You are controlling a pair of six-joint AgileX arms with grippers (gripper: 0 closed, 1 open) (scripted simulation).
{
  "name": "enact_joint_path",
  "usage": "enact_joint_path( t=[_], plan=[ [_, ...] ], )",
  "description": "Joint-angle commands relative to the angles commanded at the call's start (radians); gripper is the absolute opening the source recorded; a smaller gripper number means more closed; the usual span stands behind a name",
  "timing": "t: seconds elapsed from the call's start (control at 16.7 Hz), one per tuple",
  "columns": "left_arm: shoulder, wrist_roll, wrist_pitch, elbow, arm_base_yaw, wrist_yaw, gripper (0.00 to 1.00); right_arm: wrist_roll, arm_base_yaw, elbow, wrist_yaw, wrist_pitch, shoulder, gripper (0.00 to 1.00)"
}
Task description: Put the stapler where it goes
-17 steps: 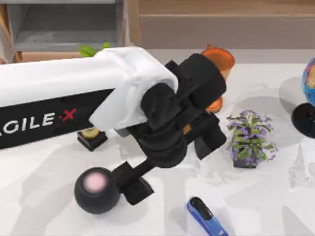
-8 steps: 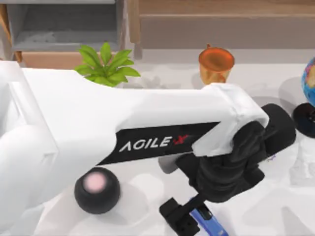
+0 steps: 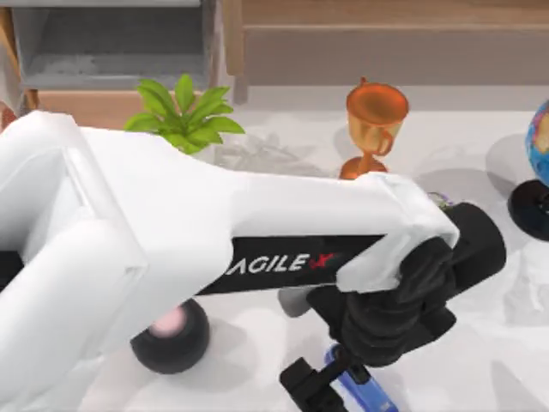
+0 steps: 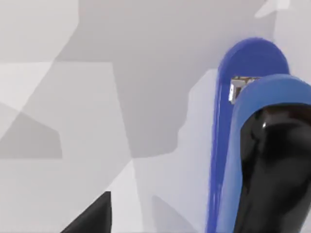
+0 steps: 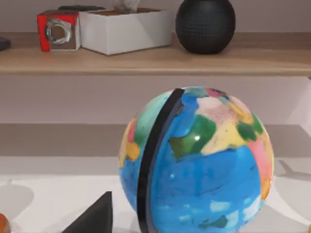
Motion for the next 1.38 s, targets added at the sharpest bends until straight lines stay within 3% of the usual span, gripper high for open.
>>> enact_joint_path(
  t=[0.36,1.14,1.38],
  plan=[
    [0.028,-0.001,0.066,-0.041,-0.001,0.000,1.00,0.000,0.000,0.000,0.000,0.000,0.000,1.00],
    [0.028,-0.001,0.066,-0.041,-0.001,0.000,0.02,0.000,0.000,0.000,0.000,0.000,0.000,1.00],
    [0.028,-0.001,0.066,-0.041,-0.001,0.000,0.00,0.000,0.000,0.000,0.000,0.000,0.000,1.00]
  ],
)
